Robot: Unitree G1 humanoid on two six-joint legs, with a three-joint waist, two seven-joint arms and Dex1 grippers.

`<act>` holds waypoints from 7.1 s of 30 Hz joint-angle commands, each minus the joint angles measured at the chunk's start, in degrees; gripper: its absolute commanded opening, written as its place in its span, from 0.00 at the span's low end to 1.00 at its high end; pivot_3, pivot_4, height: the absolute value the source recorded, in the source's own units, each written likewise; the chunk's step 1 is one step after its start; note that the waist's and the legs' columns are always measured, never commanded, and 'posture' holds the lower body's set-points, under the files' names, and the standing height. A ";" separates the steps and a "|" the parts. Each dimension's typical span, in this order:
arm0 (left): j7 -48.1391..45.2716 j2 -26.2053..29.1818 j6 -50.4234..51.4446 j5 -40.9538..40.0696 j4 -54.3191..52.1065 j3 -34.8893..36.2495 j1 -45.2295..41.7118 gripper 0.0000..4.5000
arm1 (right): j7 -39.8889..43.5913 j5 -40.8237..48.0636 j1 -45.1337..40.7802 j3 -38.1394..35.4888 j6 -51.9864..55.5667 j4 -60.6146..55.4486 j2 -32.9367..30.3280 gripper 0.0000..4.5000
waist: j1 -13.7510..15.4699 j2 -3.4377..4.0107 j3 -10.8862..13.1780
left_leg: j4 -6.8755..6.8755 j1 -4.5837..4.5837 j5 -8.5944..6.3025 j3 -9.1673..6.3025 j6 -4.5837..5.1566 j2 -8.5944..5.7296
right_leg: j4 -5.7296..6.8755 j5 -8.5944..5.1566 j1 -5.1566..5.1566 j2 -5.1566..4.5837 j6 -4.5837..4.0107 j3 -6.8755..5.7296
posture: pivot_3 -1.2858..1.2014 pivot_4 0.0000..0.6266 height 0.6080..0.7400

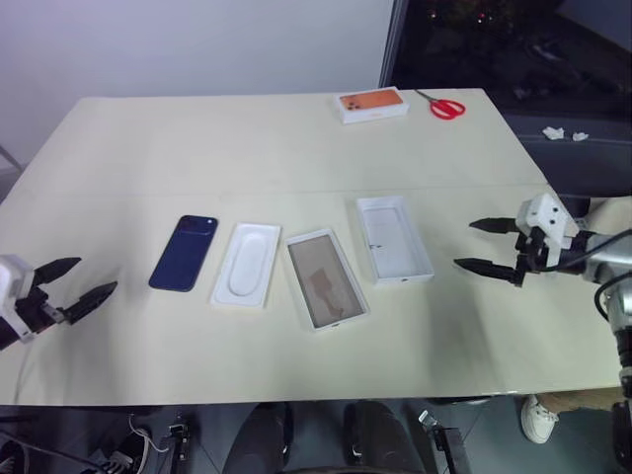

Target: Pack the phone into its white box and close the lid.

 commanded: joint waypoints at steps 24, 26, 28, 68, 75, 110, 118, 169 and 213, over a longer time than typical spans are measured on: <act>36.03 -14.66 58.37 -19.35 -36.05 -12.41 -13.22 1.00 | -9.40 0.04 -7.16 13.28 13.07 -30.24 15.13 0.99 | 0.12 -0.12 -0.05 | 0.11 -0.02 0.03 -0.01 -0.05 -0.03 | 0.23 0.01 -0.11 0.07 0.02 0.05 | 0.52 0.24 1.00; 37.83 -15.81 58.30 -19.09 -36.39 -11.79 -13.15 1.00 | -9.95 0.02 -6.52 13.34 12.89 -30.29 15.51 0.99 | 0.12 -0.12 -0.05 | 0.12 -0.03 0.04 -0.01 -0.06 -0.04 | 0.23 0.01 -0.12 0.07 0.02 0.05 | 0.52 0.24 1.00; 39.40 -16.44 58.68 -19.01 -35.97 -11.19 -13.38 1.00 | -10.11 0.07 -5.98 13.41 12.58 -30.46 15.45 0.99 | 0.13 -0.12 -0.05 | 0.11 -0.03 0.04 -0.01 -0.06 -0.04 | 0.23 0.01 -0.12 0.07 0.02 0.05 | 0.52 0.24 1.00; 42.84 -28.06 61.04 -23.30 -25.09 -7.85 -14.67 0.01 | -12.38 0.49 -8.00 13.91 13.34 -32.06 17.05 1.00 | 0.16 -0.12 -0.11 | 0.12 0.02 0.07 -0.03 -0.11 -0.09 | 0.23 0.00 -0.04 0.06 0.02 0.02 | 0.52 0.24 1.00; 43.76 -29.34 62.46 -28.57 -24.43 -2.84 -15.33 0.01 | -11.79 0.79 -6.79 14.41 13.82 -32.40 16.86 1.00 | 0.12 -0.12 -0.11 | 0.11 0.02 0.07 -0.04 -0.12 -0.09 | 0.23 0.00 -0.06 0.06 0.02 0.02 | 0.52 0.24 1.00; 50.61 -27.48 65.38 -40.00 -28.32 0.95 -14.99 0.00 | -2.21 -9.73 1.95 28.85 1.00 -25.33 16.57 0.18 | 0.19 -0.30 -0.14 | 0.11 -0.01 0.13 -0.13 -0.22 -0.12 | 0.21 0.00 -0.06 0.06 0.02 -0.01 | 0.52 0.24 1.00; 51.85 -28.73 64.15 -40.59 -28.98 0.07 -17.19 0.00 | -6.42 -12.90 -1.67 29.69 -0.24 -21.18 22.44 0.01 | 0.05 -0.32 -0.15 | 0.08 0.00 0.28 -0.14 -0.47 -0.11 | 0.22 0.00 -0.08 0.08 0.02 -0.02 | 0.52 0.24 1.00; 56.83 -38.13 55.44 -30.89 -29.41 -14.71 -20.71 0.32 | -13.05 -3.34 -7.71 15.42 13.59 -19.55 25.23 0.55 | 0.11 -0.33 -0.14 | 0.04 -0.03 0.29 -0.15 -0.48 -0.12 | 0.22 0.00 -0.11 0.11 0.02 -0.02 | 0.52 0.24 1.00; 36.78 -29.43 36.35 -18.41 -39.42 -20.38 -14.66 0.43 | -24.88 -23.81 -12.68 33.24 5.55 -11.54 34.58 0.01 | -0.02 -0.32 -0.13 | 0.00 -0.03 0.27 -0.16 -0.45 -0.12 | 0.21 0.00 -0.15 0.13 0.01 -0.02 | 0.52 0.24 1.00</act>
